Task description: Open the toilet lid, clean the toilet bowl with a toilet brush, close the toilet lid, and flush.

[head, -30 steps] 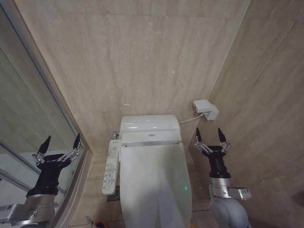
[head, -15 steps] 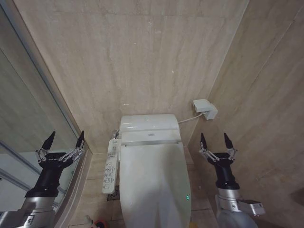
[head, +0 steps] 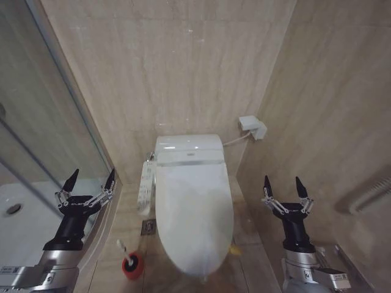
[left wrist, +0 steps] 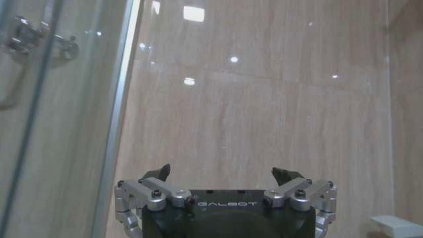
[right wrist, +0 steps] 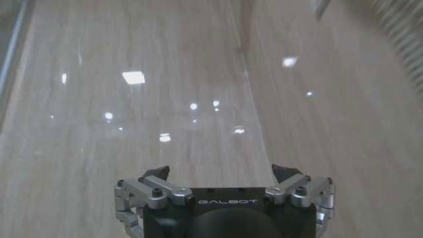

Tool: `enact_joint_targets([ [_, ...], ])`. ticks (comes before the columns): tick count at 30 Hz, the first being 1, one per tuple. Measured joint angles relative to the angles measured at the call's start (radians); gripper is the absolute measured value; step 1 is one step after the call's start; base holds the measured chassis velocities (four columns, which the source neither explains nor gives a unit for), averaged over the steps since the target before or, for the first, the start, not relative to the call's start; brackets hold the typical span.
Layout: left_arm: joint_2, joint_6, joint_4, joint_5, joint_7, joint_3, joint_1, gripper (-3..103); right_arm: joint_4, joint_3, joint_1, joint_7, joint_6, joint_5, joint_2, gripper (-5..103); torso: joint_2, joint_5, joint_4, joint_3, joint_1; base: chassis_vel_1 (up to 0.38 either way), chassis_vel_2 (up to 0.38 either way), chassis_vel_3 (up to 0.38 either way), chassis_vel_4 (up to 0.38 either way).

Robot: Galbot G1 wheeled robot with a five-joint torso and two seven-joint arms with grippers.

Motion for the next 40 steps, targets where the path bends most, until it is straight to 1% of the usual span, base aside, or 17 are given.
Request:
enact_joint_targets([
  [4,0.001,-0.001,0.011,0.004,0.0,0.014,-0.008,100,-0.001,0.0,0.005,0.002,0.0,-0.003,0.002,100,0.0,0.0016,0.0002,0.0,0.0,0.302,-0.304,-0.302,0.311],
  [5,0.001,-0.001,0.011,0.004,0.0,0.014,-0.008,100,-0.001,0.0,0.005,0.002,0.0,-0.003,0.002,100,0.0,0.0016,0.0002,0.0,0.0,0.336,-0.314,-0.317,0.332],
  [6,0.002,-0.002,0.017,0.006,0.0,0.021,-0.013,100,-0.003,0.0,0.007,0.002,0.0,-0.004,0.003,100,0.0,0.0001,0.0,0.0,0.0,0.351,-0.363,-0.343,0.366],
  [8,0.003,-0.002,0.02,0.006,-0.001,0.024,-0.016,100,-0.005,0.0,0.009,0.003,0.0,-0.005,0.002,100,0.0,0.0004,0.0004,0.0,0.0,0.351,-0.35,-0.372,0.366],
  [10,0.007,-0.002,0.029,0.008,0.0,0.029,-0.023,100,-0.013,0.001,0.012,0.004,0.002,-0.005,0.001,100,0.0,0.0024,0.0001,0.0,0.0,0.385,-0.349,-0.385,0.364],
  [12,0.011,-0.002,0.04,0.01,-0.001,0.035,-0.03,100,-0.019,0.001,0.015,0.004,0.007,-0.006,0.0,100,0.0,-0.0003,0.0001,0.0,0.0,0.357,-0.374,-0.351,0.387],
  [14,0.012,-0.002,0.045,0.013,-0.001,0.037,-0.033,100,-0.022,0.001,0.016,0.004,0.009,-0.006,0.0,100,0.0,-0.0002,0.0003,0.0,0.0,0.364,-0.4,-0.36,0.392],
  [15,0.013,-0.002,0.052,0.022,-0.001,0.043,-0.04,100,-0.028,0.001,0.018,0.005,0.011,-0.006,0.0,100,0.0,0.0029,0.0002,0.0,-0.001,0.347,-0.347,-0.321,0.278],
  [17,0.013,-0.003,0.057,0.025,-0.003,0.047,-0.044,100,-0.032,0.001,0.018,0.006,0.012,-0.006,0.0,100,0.0,0.0022,0.0,0.0,-0.001,0.264,-0.295,-0.321,0.278],
  [18,0.013,-0.003,0.062,0.027,-0.005,0.052,-0.046,100,-0.033,0.001,0.02,0.006,0.013,-0.006,0.0,100,0.0,-0.0001,0.0001,0.0,-0.001,0.264,-0.295,-0.239,0.266],
  [19,0.012,-0.002,0.069,0.032,-0.009,0.062,-0.05,100,-0.039,0.001,0.025,0.007,0.013,-0.007,0.0,100,0.0,0.0009,0.0002,0.0,-0.001,0.158,-0.197,-0.158,0.164],
  [20,0.012,-0.002,0.072,0.034,-0.01,0.066,-0.051,100,-0.042,0.001,0.027,0.008,0.013,-0.006,0.0,100,0.0,0.0021,0.0003,0.0,-0.001,0.158,-0.1,-0.158,0.164],
  [23,0.011,-0.002,0.077,0.038,-0.011,0.076,-0.055,100,-0.048,0.0,0.035,0.008,0.013,-0.007,0.0,100,0.0,0.0001,-0.0002,0.0,-0.001,0.032,-0.023,-0.069,0.041],
  [25,0.012,-0.002,0.08,0.039,-0.011,0.081,-0.057,100,-0.052,-0.001,0.039,0.009,0.013,-0.007,0.0,100,0.0,0.0015,0.0004,0.0,0.0,-0.023,0.011,0.014,-0.037],
  [29,0.011,0.002,0.081,0.039,-0.02,0.094,-0.061,100,-0.057,-0.006,0.044,0.023,0.011,-0.011,-0.001,100,0.0,0.0006,0.0,0.001,0.001,-0.095,0.084,0.092,-0.077],
  [30,0.007,0.003,0.082,0.043,-0.024,0.098,-0.064,100,-0.057,-0.011,0.045,0.036,0.003,-0.014,-0.002,100,0.0,0.0014,0.0006,0.001,0.001,-0.03,0.053,0.059,-0.068],
  [40,-0.015,0.016,0.113,0.075,-0.047,0.105,-0.07,100,-0.018,-0.026,0.017,0.051,-0.045,-0.058,-0.005,100,0.0,0.0011,0.0001,0.0,0.0,-0.006,0.011,0.009,-0.01],
])
